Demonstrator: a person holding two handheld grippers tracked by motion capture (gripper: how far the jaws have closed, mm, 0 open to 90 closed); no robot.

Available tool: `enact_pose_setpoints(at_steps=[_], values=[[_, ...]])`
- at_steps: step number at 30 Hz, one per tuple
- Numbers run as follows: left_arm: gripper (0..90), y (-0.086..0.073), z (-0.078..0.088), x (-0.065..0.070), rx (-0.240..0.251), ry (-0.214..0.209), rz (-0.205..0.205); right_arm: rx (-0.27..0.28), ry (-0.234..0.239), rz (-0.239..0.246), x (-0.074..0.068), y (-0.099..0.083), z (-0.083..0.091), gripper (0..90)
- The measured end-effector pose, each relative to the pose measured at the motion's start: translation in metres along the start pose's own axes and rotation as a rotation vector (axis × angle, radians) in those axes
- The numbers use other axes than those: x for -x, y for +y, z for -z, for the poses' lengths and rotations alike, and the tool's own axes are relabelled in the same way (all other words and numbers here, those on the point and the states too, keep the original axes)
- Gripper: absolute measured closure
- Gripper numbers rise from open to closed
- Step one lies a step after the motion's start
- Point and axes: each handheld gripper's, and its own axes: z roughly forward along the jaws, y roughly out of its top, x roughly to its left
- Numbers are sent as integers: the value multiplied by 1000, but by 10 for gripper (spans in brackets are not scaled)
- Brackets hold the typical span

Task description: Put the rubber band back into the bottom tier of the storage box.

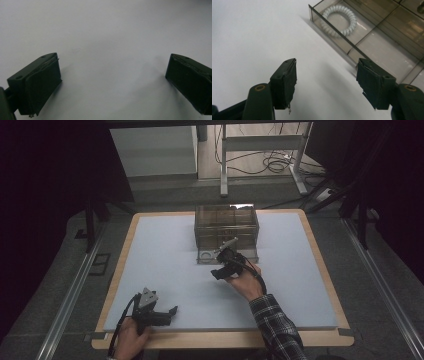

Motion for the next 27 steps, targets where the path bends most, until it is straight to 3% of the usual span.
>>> enact_pose_setpoints(at_steps=[19, 27], values=[[0, 0, 0, 0, 0, 0, 0, 0, 21, 1, -3, -25, 16, 266], [0, 0, 0, 0, 0, 0, 0, -12, 0, -14, 0, -40, 22, 263]])
